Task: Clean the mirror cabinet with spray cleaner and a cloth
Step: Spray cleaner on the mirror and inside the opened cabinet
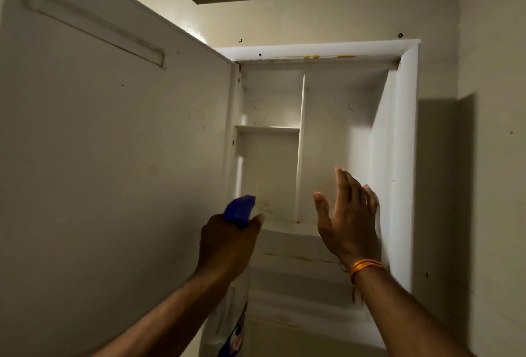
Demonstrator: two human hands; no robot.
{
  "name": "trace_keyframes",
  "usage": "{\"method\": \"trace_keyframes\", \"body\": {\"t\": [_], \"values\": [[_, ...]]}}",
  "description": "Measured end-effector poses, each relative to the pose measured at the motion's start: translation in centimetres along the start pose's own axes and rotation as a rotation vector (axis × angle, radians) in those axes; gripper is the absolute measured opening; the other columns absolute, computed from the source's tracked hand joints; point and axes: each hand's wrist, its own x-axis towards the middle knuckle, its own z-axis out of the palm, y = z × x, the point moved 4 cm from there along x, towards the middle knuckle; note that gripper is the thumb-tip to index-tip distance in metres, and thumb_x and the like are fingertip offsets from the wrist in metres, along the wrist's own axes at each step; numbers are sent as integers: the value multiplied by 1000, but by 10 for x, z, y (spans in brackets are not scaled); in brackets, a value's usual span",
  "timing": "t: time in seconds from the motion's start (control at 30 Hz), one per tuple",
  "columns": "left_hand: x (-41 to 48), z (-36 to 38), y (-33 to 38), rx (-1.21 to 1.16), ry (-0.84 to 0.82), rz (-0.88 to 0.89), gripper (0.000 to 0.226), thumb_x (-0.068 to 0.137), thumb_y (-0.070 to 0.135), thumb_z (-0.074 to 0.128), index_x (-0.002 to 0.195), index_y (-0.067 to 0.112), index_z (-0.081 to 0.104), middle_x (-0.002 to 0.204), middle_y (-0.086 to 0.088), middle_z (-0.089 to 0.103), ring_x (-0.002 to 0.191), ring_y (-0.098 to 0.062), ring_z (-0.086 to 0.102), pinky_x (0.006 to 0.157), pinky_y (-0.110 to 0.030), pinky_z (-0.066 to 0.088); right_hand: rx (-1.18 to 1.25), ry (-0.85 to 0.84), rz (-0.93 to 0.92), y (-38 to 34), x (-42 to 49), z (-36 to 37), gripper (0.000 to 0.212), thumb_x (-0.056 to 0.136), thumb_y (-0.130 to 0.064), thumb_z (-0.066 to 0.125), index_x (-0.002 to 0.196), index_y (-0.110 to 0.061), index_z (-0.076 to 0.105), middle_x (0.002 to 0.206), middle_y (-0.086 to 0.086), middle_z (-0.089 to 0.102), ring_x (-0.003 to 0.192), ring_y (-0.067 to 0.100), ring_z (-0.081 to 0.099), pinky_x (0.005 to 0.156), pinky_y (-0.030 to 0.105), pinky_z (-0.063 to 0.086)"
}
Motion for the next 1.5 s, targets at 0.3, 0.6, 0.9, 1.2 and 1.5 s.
{"method": "trace_keyframes", "body": {"t": [0.3,0.6,0.9,1.2,1.5], "values": [[15,-15,33,-94,88,96,37,83,46,68,81,11,57,70,-10,62,59,-15,57,56,-22,46,2,-12,-32,0,-1,3,65,96,-56,34,146,-15,34,144,6,46,131,22,39,114,46,24],[27,-14,61,-68,81,156,40,86,50,64,91,10,60,86,-10,69,67,-15,60,59,-20,42,-27,-59,-57,0,-1,10,66,98,-57,22,141,-12,42,140,10,49,127,27,47,100,41,42],[17,-33,18,-91,171,39,37,84,47,67,89,11,61,70,-3,59,53,-11,51,52,-21,41,-27,-60,-53,0,-2,10,63,98,-55,27,137,-9,46,135,12,53,121,30,50,95,42,45],[-4,-34,-30,-48,146,-66,35,82,46,70,85,12,61,75,-10,64,64,-20,61,66,-35,53,-28,-57,-49,-1,-2,9,61,98,-53,29,137,-8,45,133,14,53,119,31,51,93,43,45],[-15,-15,-36,-3,11,-78,30,82,40,72,83,15,56,72,-8,62,63,-19,60,66,-33,54,-47,-48,-53,-2,-2,9,58,99,-51,32,136,-8,45,132,14,53,117,32,51,92,42,45]]}}
